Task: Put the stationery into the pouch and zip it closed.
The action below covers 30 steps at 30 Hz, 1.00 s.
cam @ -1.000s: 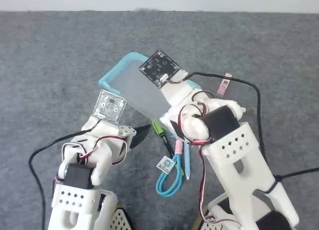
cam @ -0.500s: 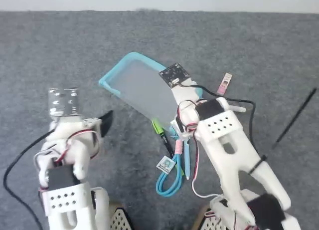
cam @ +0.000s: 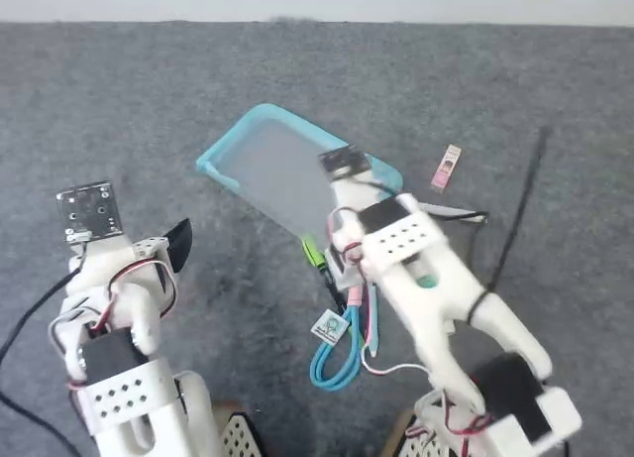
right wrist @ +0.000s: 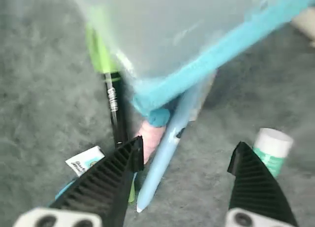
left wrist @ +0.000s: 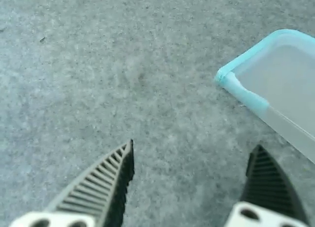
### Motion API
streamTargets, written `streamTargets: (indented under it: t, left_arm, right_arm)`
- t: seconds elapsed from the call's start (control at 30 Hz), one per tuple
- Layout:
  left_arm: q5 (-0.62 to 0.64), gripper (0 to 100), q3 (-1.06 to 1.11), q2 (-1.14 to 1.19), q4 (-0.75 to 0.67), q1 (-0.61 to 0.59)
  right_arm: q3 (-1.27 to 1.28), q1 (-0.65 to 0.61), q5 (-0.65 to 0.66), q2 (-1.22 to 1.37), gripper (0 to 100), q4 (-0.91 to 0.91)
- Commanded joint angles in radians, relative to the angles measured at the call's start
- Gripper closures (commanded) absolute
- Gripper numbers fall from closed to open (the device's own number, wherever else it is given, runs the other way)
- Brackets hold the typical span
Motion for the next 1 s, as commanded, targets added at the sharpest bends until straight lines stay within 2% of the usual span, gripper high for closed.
streamTargets:
  t: [0.0, 0.37, 0.57, 0.8, 0.97]
  left_arm:
    - [0.014, 66, 0.001, -0.014, -0.029, -0.006]
    - [0.014, 66, 0.005, -0.014, -0.029, -0.005]
    - [0.014, 66, 0.005, -0.014, -0.031, -0.003]
    - [0.014, 66, 0.005, -0.014, -0.031, -0.003]
    - [0.014, 66, 0.005, -0.014, -0.031, -0.003]
  right_arm:
    - [-0.054, -0.027, -0.025, 0.050, 72.0, -0.012]
    - [-0.104, -0.033, -0.029, 0.193, 72.0, -0.010]
    - [-0.112, -0.035, -0.153, 0.206, 72.1, -0.012]
    - [-0.126, -0.097, -0.155, 0.239, 72.5, -0.012]
    - [-0.144, -0.096, -0.152, 0.243, 85.6, -0.012]
